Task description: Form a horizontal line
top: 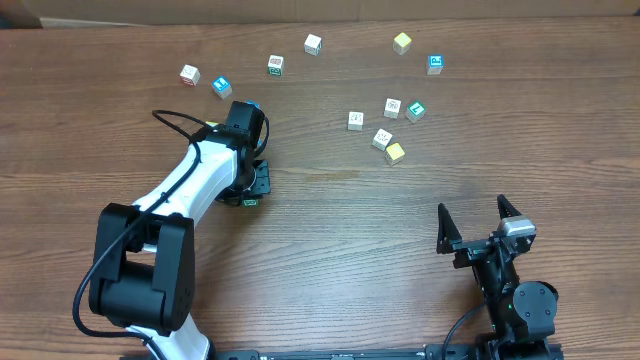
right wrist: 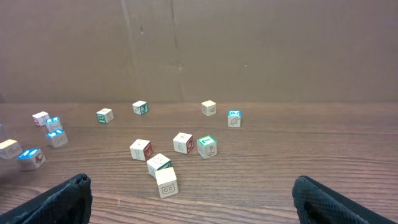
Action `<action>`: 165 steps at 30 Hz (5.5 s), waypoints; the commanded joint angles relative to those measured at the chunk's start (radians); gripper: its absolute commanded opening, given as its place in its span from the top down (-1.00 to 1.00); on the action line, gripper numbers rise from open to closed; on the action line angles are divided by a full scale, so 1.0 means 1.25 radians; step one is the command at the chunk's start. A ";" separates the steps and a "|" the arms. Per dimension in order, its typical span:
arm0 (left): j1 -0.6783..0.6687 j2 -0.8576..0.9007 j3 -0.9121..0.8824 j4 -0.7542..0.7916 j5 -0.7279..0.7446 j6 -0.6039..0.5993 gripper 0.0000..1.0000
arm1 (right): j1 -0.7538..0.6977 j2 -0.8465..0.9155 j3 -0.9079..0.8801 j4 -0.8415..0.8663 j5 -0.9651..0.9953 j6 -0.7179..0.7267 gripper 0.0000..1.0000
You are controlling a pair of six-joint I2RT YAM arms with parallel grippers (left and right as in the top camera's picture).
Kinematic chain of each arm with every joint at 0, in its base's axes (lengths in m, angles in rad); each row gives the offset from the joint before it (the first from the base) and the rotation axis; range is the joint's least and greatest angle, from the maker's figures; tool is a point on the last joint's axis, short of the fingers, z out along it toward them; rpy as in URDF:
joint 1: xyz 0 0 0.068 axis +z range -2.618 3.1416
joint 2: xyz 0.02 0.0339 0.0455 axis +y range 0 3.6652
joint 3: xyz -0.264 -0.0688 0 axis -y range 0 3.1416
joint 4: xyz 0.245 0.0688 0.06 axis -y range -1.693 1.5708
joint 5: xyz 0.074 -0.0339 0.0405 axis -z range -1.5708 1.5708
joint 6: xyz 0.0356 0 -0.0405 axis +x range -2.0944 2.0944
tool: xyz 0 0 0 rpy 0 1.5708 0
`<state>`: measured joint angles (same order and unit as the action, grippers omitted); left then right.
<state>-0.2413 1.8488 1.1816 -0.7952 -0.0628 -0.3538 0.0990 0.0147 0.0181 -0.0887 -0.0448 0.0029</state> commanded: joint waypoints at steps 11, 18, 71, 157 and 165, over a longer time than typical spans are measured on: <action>0.000 0.033 -0.002 0.001 0.009 0.035 0.16 | 0.005 -0.009 -0.008 0.006 0.004 -0.003 -1.00; 0.000 0.034 -0.002 -0.004 0.009 0.035 0.61 | 0.005 -0.009 -0.008 0.006 0.004 -0.003 -1.00; 0.015 0.187 0.267 0.374 -0.084 0.069 -0.68 | 0.010 -0.009 -0.008 0.006 0.004 -0.003 -1.00; 0.053 -0.038 0.138 -0.204 -0.070 -0.083 0.82 | 0.010 -0.009 -0.008 0.006 0.004 -0.003 -1.00; 0.053 -0.038 0.074 -0.136 -0.105 -0.108 0.78 | 0.010 -0.009 -0.008 0.006 0.004 -0.003 -1.00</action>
<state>-0.1761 1.7985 1.3052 -0.9848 -0.1661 -0.4541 0.1055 0.0147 0.0181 -0.0891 -0.0448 0.0032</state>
